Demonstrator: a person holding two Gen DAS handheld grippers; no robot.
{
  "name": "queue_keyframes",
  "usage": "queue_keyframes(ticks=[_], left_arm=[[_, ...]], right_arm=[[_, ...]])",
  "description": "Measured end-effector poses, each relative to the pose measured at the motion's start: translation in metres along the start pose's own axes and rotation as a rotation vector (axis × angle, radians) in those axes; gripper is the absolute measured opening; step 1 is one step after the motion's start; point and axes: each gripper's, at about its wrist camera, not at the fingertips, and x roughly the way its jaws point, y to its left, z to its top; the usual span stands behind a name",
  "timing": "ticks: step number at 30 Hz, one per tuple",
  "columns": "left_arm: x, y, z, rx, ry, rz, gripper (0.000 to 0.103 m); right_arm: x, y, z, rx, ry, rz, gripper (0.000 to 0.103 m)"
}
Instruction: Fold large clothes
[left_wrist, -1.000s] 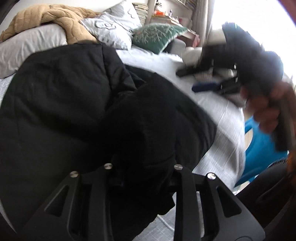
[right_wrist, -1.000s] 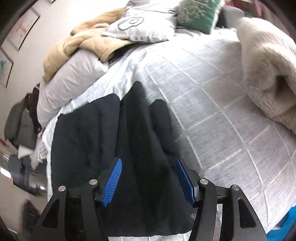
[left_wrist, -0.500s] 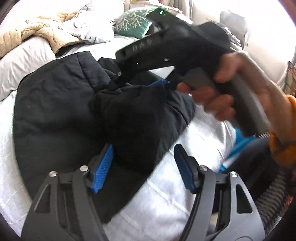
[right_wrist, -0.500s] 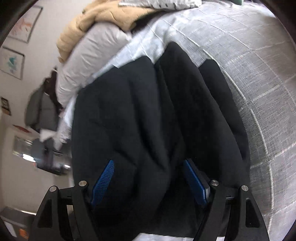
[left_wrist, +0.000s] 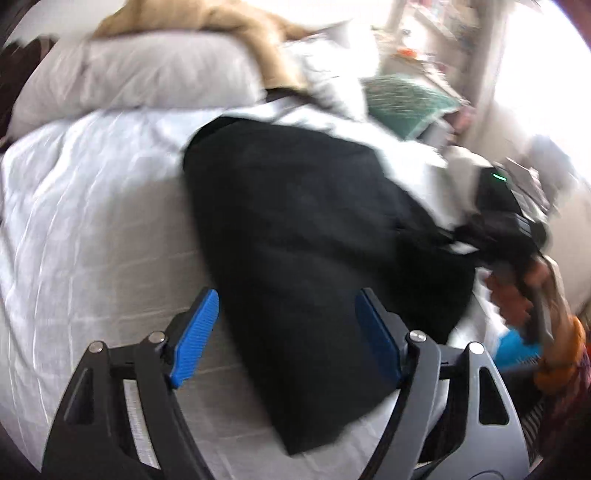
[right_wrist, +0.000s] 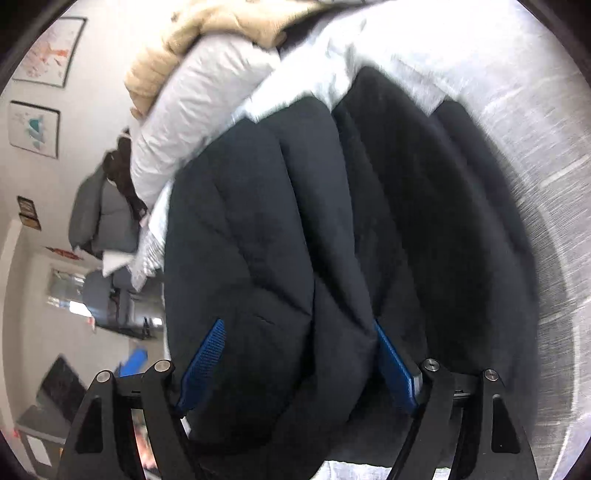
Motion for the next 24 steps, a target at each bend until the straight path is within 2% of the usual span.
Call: queue_keyframes(ticks=[2, 3, 6, 8, 10, 13, 16, 20, 22, 24], left_arm=[[0.016, 0.018, 0.000, -0.084, 0.039, -0.010, 0.075], [0.021, 0.026, 0.000, -0.136, 0.047, -0.032, 0.075], [0.024, 0.036, 0.002, -0.217, 0.019, -0.063, 0.070], [0.018, 0.031, 0.005, -0.214, -0.022, -0.074, 0.065], [0.016, 0.020, 0.008, -0.196, -0.064, -0.097, 0.060], [0.014, 0.000, 0.013, -0.163, -0.099, -0.167, 0.055], [0.026, -0.029, 0.014, -0.097, -0.097, -0.191, 0.055], [0.037, -0.060, 0.015, -0.009, -0.086, -0.191, 0.055], [0.044, -0.073, 0.016, 0.042, -0.088, -0.174, 0.055], [0.049, -0.088, 0.014, 0.104, -0.094, -0.123, 0.058]], right_arm=[[0.013, 0.007, -0.002, -0.031, 0.034, -0.025, 0.077], [0.018, 0.015, -0.003, -0.072, 0.037, -0.056, 0.052], [0.012, 0.040, -0.009, -0.160, -0.014, -0.111, 0.032], [-0.011, 0.056, -0.011, -0.190, -0.104, -0.076, 0.029], [-0.044, 0.067, -0.012, -0.207, -0.203, 0.013, 0.029], [-0.081, 0.067, -0.018, -0.257, -0.305, 0.016, 0.029], [-0.098, 0.037, -0.020, -0.199, -0.322, 0.020, 0.029], [-0.104, -0.008, -0.017, -0.081, -0.319, -0.034, 0.029], [-0.105, -0.029, -0.014, -0.025, -0.315, -0.049, 0.029], [-0.095, -0.044, -0.011, 0.018, -0.277, -0.084, 0.036]])
